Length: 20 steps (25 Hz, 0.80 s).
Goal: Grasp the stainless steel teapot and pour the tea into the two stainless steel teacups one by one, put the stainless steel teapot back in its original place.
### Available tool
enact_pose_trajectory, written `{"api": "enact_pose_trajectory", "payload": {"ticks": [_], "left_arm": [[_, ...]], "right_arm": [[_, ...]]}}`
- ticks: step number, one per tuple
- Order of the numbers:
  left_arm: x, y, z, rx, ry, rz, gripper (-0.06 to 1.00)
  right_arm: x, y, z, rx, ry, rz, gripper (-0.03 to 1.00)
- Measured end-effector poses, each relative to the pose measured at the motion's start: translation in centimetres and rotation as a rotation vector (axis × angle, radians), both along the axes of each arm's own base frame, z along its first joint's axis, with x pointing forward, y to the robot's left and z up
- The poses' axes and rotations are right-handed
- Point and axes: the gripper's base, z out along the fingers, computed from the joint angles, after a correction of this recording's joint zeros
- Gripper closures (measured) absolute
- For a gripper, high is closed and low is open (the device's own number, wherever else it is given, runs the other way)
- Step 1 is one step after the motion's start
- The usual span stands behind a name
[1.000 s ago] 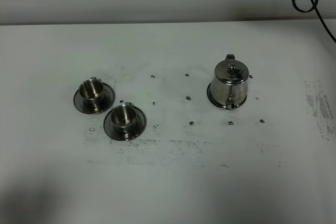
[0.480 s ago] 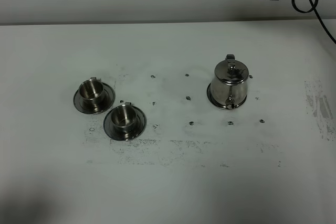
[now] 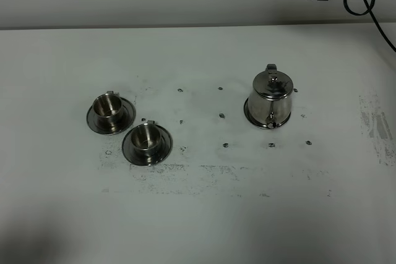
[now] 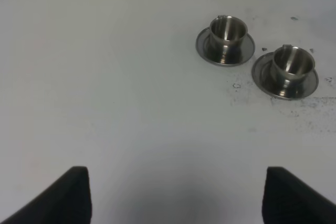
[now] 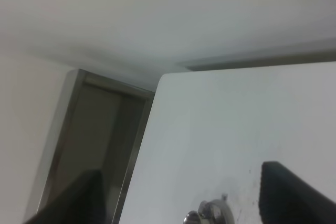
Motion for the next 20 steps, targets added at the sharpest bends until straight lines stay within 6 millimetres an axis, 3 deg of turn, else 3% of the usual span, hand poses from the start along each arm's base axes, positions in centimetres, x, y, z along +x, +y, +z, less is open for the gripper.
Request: {"api": "enact_pose_trajectory", "payload": {"ticks": [20], "left_arm": [[-0.02,-0.4,-0.01,-0.045,0.003,0.034,0.3]], "right_arm": [[-0.31,0.18,0.02,-0.004,-0.012,0.044,0.38]]}}
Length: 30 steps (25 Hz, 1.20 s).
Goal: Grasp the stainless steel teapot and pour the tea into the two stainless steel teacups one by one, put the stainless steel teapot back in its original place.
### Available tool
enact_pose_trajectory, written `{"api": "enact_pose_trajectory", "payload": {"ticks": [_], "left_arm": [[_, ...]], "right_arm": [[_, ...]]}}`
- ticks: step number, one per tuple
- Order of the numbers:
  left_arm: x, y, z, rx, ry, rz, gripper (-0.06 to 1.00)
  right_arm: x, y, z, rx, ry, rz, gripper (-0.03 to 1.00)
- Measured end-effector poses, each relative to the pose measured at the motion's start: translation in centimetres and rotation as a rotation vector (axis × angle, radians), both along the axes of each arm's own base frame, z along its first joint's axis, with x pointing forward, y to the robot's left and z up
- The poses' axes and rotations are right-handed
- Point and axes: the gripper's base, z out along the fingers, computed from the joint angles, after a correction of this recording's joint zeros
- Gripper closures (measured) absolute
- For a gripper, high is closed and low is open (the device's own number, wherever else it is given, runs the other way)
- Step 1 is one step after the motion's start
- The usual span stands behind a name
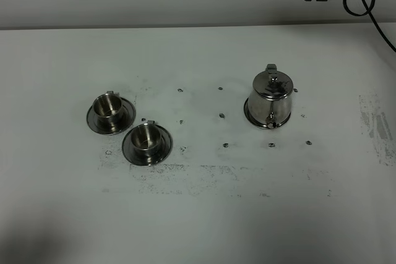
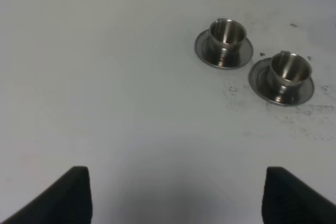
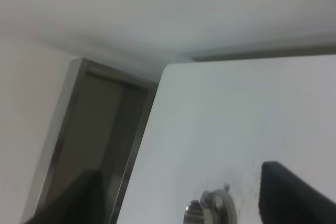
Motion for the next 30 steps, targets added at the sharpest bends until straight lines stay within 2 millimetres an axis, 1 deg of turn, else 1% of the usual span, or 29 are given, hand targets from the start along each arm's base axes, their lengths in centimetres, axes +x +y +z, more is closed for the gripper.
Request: {"api": "enact_pose_trajectory", "payload": {"ticks": [4,6,8,10,12,13,17,18,19,20,21,23,24,25,27,30], "left_arm": [[0.0,0.0,0.0,-0.001,0.0,0.0,0.3],[0.0,0.0,0.0,-0.001,0.0,0.0,0.3],[0.0,0.0,0.0,-0.001,0.0,0.0,0.3],[0.0,0.0,0.0,-0.001,0.0,0.0,0.3],[0.0,0.0,0.0,-0.001,0.0,0.0,0.3],[0.0,0.0,0.0,-0.001,0.0,0.0,0.3],[0.0,0.0,0.0,-0.001,0.0,0.0,0.3],[0.0,0.0,0.0,-0.001,0.0,0.0,0.3],[0.0,0.0,0.0,-0.001,0.0,0.0,0.3],[0.0,0.0,0.0,-0.001,0.0,0.0,0.3],[0.0,0.0,0.0,-0.001,0.0,0.0,0.3],[0.0,0.0,0.0,-0.001,0.0,0.0,0.3],[0.0,0.0,0.0,-0.001,0.0,0.0,0.3],[0.0,0.0,0.0,-0.001,0.0,0.0,0.3],[0.0,0.0,0.0,-0.001,0.0,0.0,0.3],[0.0,0.0,0.0,-0.001,0.0,0.0,0.3]], "right_arm": [[-0.2,0.1,0.0,-0.009,-0.012,0.025,0.38],[-0.2,0.1,0.4,-0.04,-0.038,0.046,0.38],[-0.1,0.4,1.3,-0.104,-0.088,0.068,0.38],[-0.3,1.4,2.6,-0.188,-0.142,0.101,0.38],[-0.8,3.1,3.9,-0.302,-0.191,0.148,0.38],[-1.4,4.3,4.9,-0.351,-0.218,0.176,0.38],[-4.4,9.4,8.6,-0.526,-0.302,0.275,0.38],[-5.1,10.6,9.1,-0.572,-0.305,0.296,0.38],[-5.7,11.4,9.5,-0.625,-0.302,0.304,0.38],[-6.3,12.4,9.7,-0.673,-0.3,0.317,0.38],[-6.6,13.2,9.4,-0.74,-0.285,0.321,0.38],[-7.0,14.1,8.5,-0.894,-0.251,0.311,0.38],[-7.0,14.5,8.0,-0.943,-0.231,0.308,0.38],[-7.0,14.5,7.6,-0.984,-0.209,0.295,0.38],[-6.7,13.8,7.3,-1.058,-0.181,0.25,0.38],[-5.8,12.5,6.9,-1.184,-0.183,0.129,0.38]]}}
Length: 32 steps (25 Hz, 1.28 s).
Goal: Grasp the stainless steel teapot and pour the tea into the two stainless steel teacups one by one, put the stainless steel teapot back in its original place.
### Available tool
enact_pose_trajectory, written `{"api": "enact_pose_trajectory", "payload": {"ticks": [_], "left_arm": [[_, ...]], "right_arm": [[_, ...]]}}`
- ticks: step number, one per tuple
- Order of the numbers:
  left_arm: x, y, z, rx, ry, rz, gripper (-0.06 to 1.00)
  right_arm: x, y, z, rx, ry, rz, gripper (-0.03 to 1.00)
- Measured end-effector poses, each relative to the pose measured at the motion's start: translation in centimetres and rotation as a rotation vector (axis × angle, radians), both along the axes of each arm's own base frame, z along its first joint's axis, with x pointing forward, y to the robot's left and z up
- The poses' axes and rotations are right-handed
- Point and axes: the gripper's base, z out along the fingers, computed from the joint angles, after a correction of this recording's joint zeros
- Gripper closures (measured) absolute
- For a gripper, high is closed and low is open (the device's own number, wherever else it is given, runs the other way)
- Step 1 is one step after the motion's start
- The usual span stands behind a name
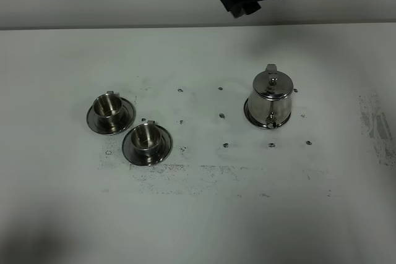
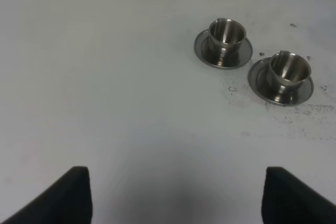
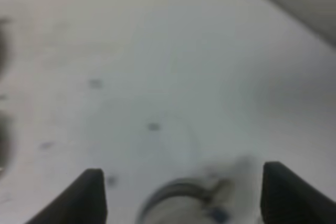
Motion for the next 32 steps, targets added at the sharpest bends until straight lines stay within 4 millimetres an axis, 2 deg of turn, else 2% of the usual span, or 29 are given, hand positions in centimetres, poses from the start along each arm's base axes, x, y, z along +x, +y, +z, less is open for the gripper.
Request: {"api": "enact_pose_trajectory", "payload": {"ticks": [4,7,9,15,21,32], "left_arm": [[0.0,0.0,0.0,0.0,0.0,0.0,0.3],[0.0,0.0,0.0,0.0,0.0,0.0,0.3],[0.0,0.0,0.0,-0.001,0.0,0.0,0.3],[0.0,0.0,0.0,0.0,0.0,0.0,0.3],[0.0,0.0,0.0,0.0,0.0,0.0,0.3],[0.0,0.0,0.0,0.0,0.0,0.0,0.3]], "right_arm": [[1.0,-0.5,-2.1,-0.074,-0.072,-0.041,0.38],[1.1,-0.2,-5.1,-0.092,-0.057,-0.029,0.38],[1.2,-0.1,-6.3,-0.089,-0.064,-0.024,0.38],[2.0,-0.1,-7.7,-0.116,-0.12,-0.005,0.38],[2.7,-0.6,-11.3,-0.25,-0.056,0.023,0.38],[2.7,-1.6,-11.4,-0.31,-0.036,0.015,0.38]]}}
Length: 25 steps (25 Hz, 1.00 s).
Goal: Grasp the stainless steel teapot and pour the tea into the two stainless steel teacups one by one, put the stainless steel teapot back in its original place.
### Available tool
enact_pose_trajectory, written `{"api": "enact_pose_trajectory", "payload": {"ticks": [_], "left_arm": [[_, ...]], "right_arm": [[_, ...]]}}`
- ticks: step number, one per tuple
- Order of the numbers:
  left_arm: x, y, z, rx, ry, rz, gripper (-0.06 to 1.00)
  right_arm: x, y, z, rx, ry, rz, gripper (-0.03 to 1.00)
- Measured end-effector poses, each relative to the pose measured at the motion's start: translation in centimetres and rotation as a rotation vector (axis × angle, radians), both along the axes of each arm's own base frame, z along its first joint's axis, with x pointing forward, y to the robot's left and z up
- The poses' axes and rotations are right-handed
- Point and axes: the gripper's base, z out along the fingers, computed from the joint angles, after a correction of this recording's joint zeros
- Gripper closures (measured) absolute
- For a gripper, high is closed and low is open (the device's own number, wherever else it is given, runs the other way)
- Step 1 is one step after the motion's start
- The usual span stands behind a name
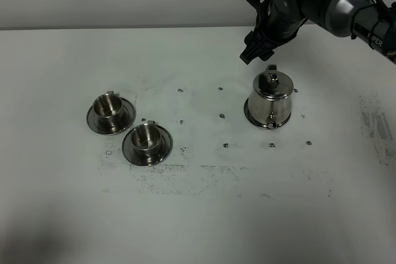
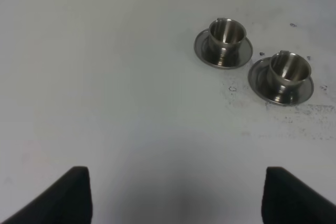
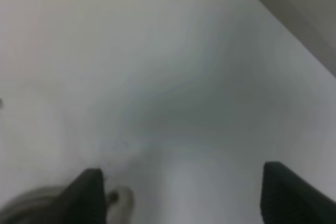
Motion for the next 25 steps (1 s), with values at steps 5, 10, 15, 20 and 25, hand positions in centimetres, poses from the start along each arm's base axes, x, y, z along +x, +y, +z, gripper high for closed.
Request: {"api": "enact_pose_trajectory", "payload": {"ticks": [5,10,15,20,25], "left_arm": [[0.0,0.0,0.0,0.0,0.0,0.0,0.3],[0.0,0.0,0.0,0.0,0.0,0.0,0.3],[0.0,0.0,0.0,0.0,0.001,0.0,0.3],[0.0,0.0,0.0,0.0,0.002,0.0,0.3],[0.0,0.0,0.0,0.0,0.002,0.0,0.3]], "right_arm": [[-0.1,-0.1,-0.1,0.006,0.012,-0.024,0.38],[-0.1,-0.1,-0.9,-0.003,0.047,-0.035,0.38],[-0.1,-0.1,-1.9,-0.011,0.076,-0.039,0.38],[-0.1,-0.2,-2.0,-0.019,0.079,-0.039,0.38],[0.0,-0.7,-2.0,-0.046,0.071,-0.051,0.38]]}}
